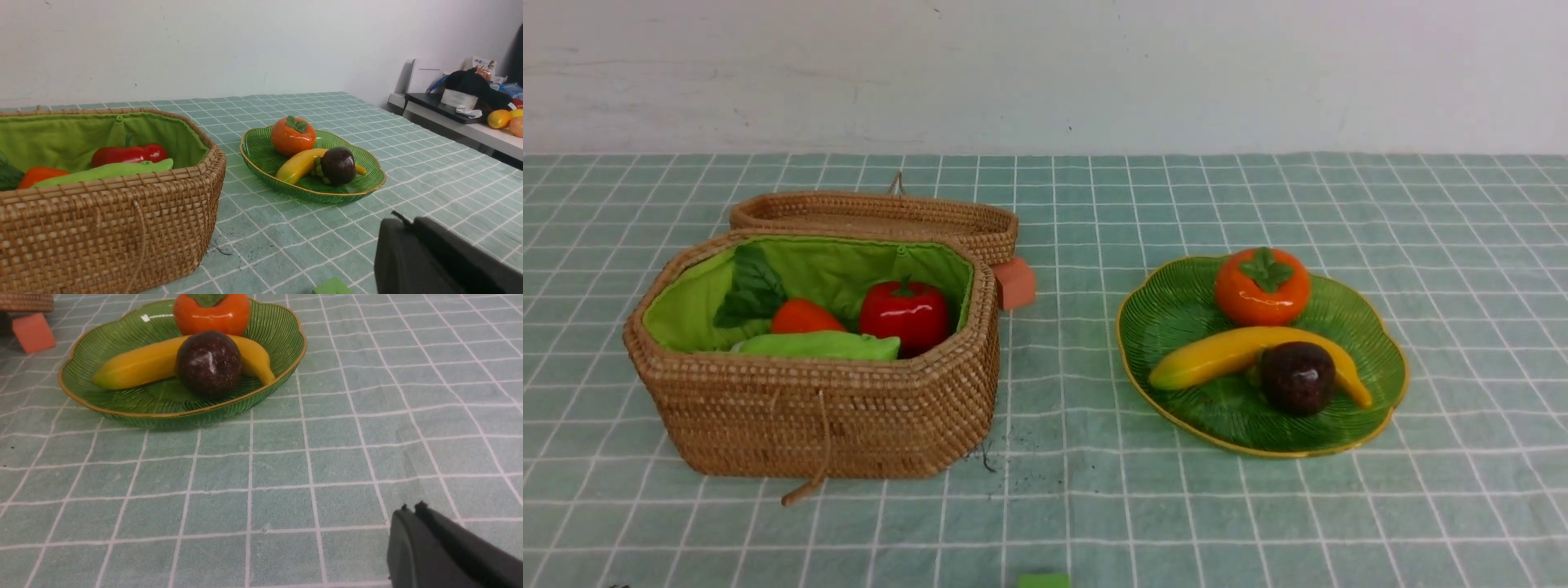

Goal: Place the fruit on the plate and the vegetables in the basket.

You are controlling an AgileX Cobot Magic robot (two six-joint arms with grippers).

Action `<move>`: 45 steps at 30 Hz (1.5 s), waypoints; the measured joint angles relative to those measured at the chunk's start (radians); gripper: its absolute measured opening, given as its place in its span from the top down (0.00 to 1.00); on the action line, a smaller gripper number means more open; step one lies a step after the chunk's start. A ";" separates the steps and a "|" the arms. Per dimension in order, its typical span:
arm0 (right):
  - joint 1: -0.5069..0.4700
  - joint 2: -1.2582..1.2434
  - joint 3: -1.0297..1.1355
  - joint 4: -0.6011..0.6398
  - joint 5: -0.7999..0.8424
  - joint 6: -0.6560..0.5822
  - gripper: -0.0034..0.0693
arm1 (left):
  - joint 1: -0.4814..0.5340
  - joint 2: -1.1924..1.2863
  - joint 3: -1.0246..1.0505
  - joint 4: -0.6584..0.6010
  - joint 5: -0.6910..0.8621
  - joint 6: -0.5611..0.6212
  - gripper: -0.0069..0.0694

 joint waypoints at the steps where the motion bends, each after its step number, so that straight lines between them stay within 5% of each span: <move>1: 0.000 0.000 0.000 0.000 0.000 0.001 0.97 | 0.000 0.000 0.000 0.000 0.000 0.000 0.87; 16: 0.000 0.000 0.000 0.001 0.000 0.001 0.96 | 0.012 0.000 0.038 0.019 -0.023 -0.004 0.86; 22: 0.000 0.000 0.000 0.002 0.000 0.001 0.96 | 0.288 0.000 0.145 0.227 -0.111 -0.315 0.93; 28: 0.000 0.000 0.000 0.002 0.000 0.001 0.95 | 0.386 0.000 0.181 0.411 0.052 -0.582 0.93; 45: 0.000 0.000 0.000 0.002 0.000 0.001 0.94 | 0.376 0.000 0.189 0.389 0.127 -0.614 0.93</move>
